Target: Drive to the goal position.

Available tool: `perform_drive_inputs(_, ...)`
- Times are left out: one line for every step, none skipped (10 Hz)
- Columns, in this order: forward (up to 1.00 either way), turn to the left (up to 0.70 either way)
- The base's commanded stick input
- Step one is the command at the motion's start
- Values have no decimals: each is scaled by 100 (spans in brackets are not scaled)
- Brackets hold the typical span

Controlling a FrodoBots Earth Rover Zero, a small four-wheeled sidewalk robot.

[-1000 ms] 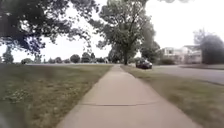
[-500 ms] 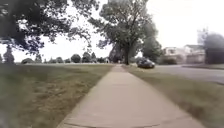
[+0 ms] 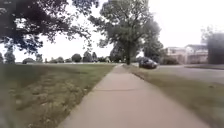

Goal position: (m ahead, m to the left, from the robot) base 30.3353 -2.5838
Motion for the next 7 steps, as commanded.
perform_drive_inputs(100, -35)
perform_drive_inputs(100, -29)
perform_drive_inputs(100, -14)
perform_drive_inputs(100, 0)
perform_drive_inputs(100, 0)
perform_drive_inputs(100, 0)
perform_drive_inputs(100, 0)
